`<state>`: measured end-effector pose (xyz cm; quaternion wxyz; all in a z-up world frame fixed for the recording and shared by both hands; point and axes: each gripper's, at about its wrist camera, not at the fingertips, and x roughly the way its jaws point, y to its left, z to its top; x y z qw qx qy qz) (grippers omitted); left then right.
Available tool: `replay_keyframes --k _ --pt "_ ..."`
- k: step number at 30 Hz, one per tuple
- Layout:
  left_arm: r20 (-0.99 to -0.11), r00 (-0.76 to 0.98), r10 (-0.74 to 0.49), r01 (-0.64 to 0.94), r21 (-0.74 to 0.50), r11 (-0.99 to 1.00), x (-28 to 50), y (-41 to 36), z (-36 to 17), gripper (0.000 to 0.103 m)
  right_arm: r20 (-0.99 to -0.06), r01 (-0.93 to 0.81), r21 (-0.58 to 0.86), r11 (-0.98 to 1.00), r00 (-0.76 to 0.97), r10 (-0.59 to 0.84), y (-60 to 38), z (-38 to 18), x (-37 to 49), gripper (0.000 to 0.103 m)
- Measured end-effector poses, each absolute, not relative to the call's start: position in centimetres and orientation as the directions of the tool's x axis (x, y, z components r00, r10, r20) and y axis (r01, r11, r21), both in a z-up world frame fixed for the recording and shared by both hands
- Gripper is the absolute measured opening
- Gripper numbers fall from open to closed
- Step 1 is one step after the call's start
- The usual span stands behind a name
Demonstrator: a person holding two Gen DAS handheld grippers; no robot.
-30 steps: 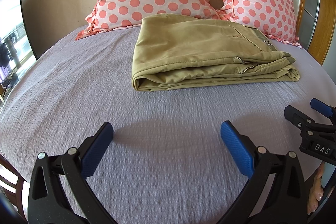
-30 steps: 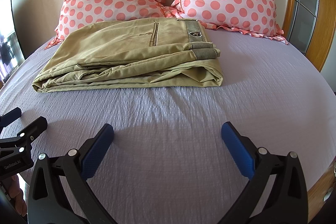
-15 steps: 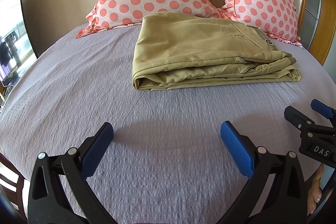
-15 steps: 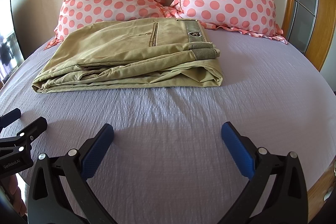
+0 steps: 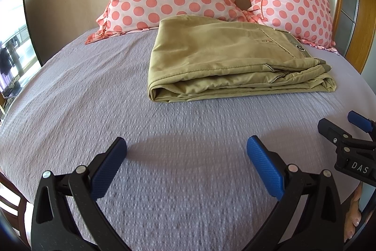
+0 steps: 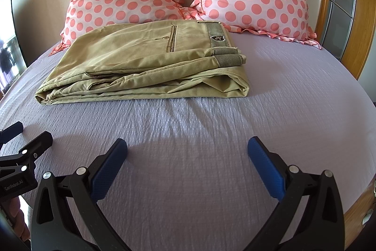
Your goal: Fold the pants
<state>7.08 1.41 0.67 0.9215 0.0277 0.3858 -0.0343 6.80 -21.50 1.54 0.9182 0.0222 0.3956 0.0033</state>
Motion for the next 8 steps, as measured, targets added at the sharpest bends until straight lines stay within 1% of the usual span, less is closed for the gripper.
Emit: replay_keyframes --k 8 --pt "-0.705 0.708 -0.04 0.082 0.025 0.996 6.79 1.2 0.59 0.101 -0.726 0.011 0.043 0.999 0.687 0.024 -21.53 1.53 6.8 0.102"
